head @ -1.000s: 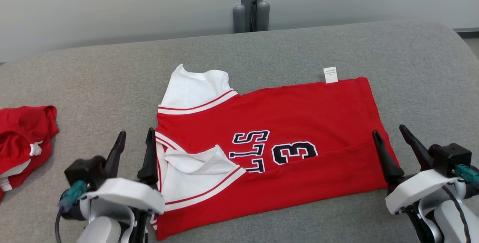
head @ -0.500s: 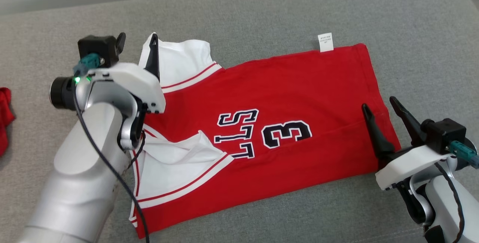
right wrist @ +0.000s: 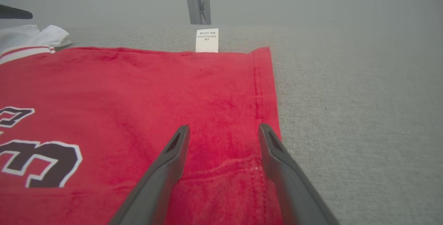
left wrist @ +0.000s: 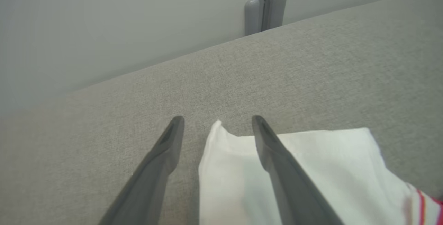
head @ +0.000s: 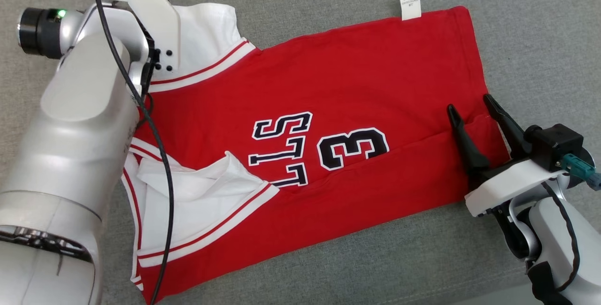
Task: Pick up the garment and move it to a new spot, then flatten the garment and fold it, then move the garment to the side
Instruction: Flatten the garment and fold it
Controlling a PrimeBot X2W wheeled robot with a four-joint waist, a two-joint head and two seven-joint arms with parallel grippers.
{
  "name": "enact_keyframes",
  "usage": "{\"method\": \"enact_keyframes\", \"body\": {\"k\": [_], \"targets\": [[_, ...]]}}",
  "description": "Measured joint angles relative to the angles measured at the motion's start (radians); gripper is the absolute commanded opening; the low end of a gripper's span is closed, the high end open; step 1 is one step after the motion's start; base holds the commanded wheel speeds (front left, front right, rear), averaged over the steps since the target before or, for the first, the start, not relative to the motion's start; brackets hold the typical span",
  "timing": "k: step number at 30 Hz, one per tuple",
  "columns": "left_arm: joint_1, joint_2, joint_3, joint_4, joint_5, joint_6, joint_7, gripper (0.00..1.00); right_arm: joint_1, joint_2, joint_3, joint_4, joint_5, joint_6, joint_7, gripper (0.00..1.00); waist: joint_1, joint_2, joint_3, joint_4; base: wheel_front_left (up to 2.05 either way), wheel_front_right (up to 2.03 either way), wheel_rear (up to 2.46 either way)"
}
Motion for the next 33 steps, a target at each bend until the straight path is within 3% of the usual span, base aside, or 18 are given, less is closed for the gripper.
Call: {"method": "enact_keyframes", "body": {"k": [4,8,9,10,11,12,13,19,26,33], "targets": [[-0.056,0.002,-0.016,0.073,0.012,-0.009,0.025,1.00,-0.017,0.002,0.010,-0.002,0.000,0.000,0.000,1.00,0.0000,0.0000,0.025,-0.013,0.00,0.00,0.00],[-0.085,-0.001,-0.024,0.129,0.012,-0.021,0.045,0.82,-0.027,0.002,0.015,-0.002,0.000,0.000,0.000,1.00,0.0000,0.0000,0.035,-0.023,0.00,0.00,0.00],[-0.088,-0.001,-0.025,0.139,0.012,-0.025,0.045,0.83,-0.029,0.002,0.016,-0.002,0.000,0.000,0.000,1.00,0.0000,0.0000,0.036,-0.025,0.00,0.00,0.00],[-0.093,-0.002,-0.027,0.150,0.012,-0.026,0.044,0.77,-0.032,0.002,0.016,-0.002,0.000,0.000,0.000,1.00,0.0000,0.0000,0.037,-0.027,0.00,0.00,0.00],[-0.098,-0.002,-0.029,0.159,0.012,-0.027,0.044,0.67,-0.034,0.002,0.017,-0.002,0.000,0.000,0.000,1.00,0.0000,0.0000,0.039,-0.028,0.00,0.00,0.00],[-0.103,-0.002,-0.033,0.168,0.012,-0.030,0.046,0.30,-0.035,0.002,0.018,-0.002,0.000,0.000,0.000,1.00,0.0000,0.0000,0.040,-0.030,0.00,0.00,0.00],[-0.106,-0.002,-0.035,0.178,0.012,-0.036,0.048,0.00,-0.035,0.002,0.018,-0.002,0.000,0.000,0.000,1.00,0.0000,0.0000,0.041,-0.032,0.00,0.00,0.00],[-0.124,-0.004,-0.041,0.210,0.003,-0.069,0.066,0.00,-0.040,0.005,0.016,-0.004,0.001,0.000,0.000,1.00,0.0000,0.0000,0.053,-0.039,0.00,0.00,0.00],[-0.147,-0.006,-0.021,0.198,-0.026,-0.100,-0.031,0.00,-0.139,0.008,0.009,0.032,0.093,0.000,0.002,1.00,0.0000,0.0000,0.062,-0.032,0.00,0.00,0.00],[-0.164,-0.012,-0.018,0.186,-0.045,-0.136,-0.072,0.00,-0.349,-0.020,0.071,0.190,0.221,0.000,0.227,1.00,0.0000,0.0000,0.072,-0.009,0.00,0.00,0.00]]}}
